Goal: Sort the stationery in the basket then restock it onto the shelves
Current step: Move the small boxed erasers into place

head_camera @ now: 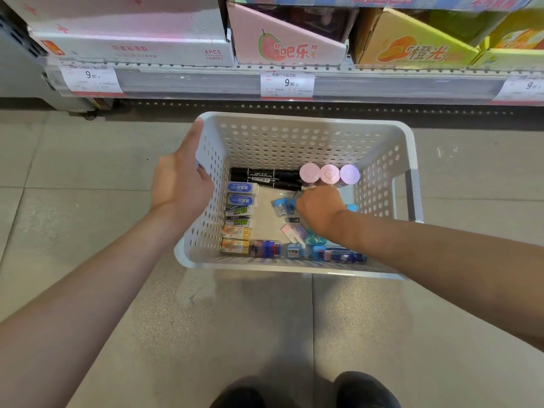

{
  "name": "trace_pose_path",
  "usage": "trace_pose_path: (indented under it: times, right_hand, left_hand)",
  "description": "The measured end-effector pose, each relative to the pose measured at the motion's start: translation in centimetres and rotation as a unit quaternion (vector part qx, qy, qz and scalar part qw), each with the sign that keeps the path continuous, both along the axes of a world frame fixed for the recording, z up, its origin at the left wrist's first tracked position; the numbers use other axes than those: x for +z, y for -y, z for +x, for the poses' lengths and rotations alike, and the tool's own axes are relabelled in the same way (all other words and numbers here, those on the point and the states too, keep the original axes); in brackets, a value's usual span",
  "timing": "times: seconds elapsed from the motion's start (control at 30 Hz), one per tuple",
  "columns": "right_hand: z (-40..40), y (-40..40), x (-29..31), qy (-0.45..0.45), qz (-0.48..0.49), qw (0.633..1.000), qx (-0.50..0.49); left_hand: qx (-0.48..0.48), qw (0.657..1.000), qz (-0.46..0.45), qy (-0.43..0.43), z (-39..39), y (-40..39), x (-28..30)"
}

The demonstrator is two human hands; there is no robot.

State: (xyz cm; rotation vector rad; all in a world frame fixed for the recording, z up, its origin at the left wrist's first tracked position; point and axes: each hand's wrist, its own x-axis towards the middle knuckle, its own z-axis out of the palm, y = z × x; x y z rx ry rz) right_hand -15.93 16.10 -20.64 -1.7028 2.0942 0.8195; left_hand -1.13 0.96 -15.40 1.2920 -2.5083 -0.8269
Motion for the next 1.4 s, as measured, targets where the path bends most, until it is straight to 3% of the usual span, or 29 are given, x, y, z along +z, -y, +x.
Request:
trace_pose_path:
  times: [0.23, 0.3, 0.37, 0.43, 0.5, 0.57, 0.63, 0.8, 0.93, 0.97, 1.03, 1.1, 1.4]
  right_hand:
    - [0.0, 0.1, -0.1, 0.020, -0.016, 1.000, 0.003]
    - [-0.3, 0.1, 0.9, 0.075, -0.081, 0.993, -0.037]
    - [-0.8, 0.1, 2.2, 0.183, -0.156, 0.964, -0.114]
    - [-1.5, -0.1, 3.1, 0.350, -0.187, 0.887, -0.238]
    - [-1.6, -0.4, 3.6, 0.529, -0.161, 0.746, -0.370]
    - [-1.7, -0.7, 3.5, 0.625, -0.138, 0.635, -0.433]
    - [-1.8, -1.1, 3.1, 0.654, -0.129, 0.592, -0.453]
    - [-1.8, -1.2, 2.0, 0.615, -0.148, 0.644, -0.430]
    - [-1.0, -1.0, 1.6, 0.640, -0.139, 0.589, -0.474]
    - [-0.7, -0.8, 1.2, 0.620, -0.150, 0.605, -0.477]
    - [-0.1, -0.2, 0.0, 0.536, -0.176, 0.695, -0.445]
    - [0.6, 0.4, -1.2, 0.473, -0.172, 0.760, -0.411]
    - [2.8, 2.1, -3.0, 0.370, -0.174, 0.853, -0.324]
  left_hand:
    - [-0.002, 1.000, 0.000, -0.001, 0.0, 0.0, 0.0]
    - [-0.003, 1.000, 0.000, -0.005, 0.0, 0.0, 0.0]
    - [-0.005, 1.000, -0.001, -0.005, 0.1, -0.1, 0.1]
    - [-0.006, 1.000, 0.002, -0.007, 0.1, -0.1, 0.1]
    - [-0.005, 1.000, 0.005, -0.006, 0.1, -0.1, 0.1]
    - [0.002, 1.000, 0.007, -0.002, 0.0, 0.0, 0.0]
    - [0.006, 1.000, 0.008, -0.002, 0.0, 0.0, 0.0]
    - [0.003, 1.000, 0.002, -0.002, 0.0, 0.0, 0.0]
    - [0.003, 1.000, 0.003, -0.001, 0.0, -0.1, 0.1]
    - [0.003, 1.000, 0.004, 0.000, 0.0, -0.1, 0.1]
    - [0.002, 1.000, 0.003, 0.000, 0.0, -0.1, 0.1]
    - [0.000, 1.000, 0.000, -0.001, 0.0, -0.1, 0.1]
    - [0.002, 1.000, 0.005, -0.007, 0.0, 0.0, 0.0]
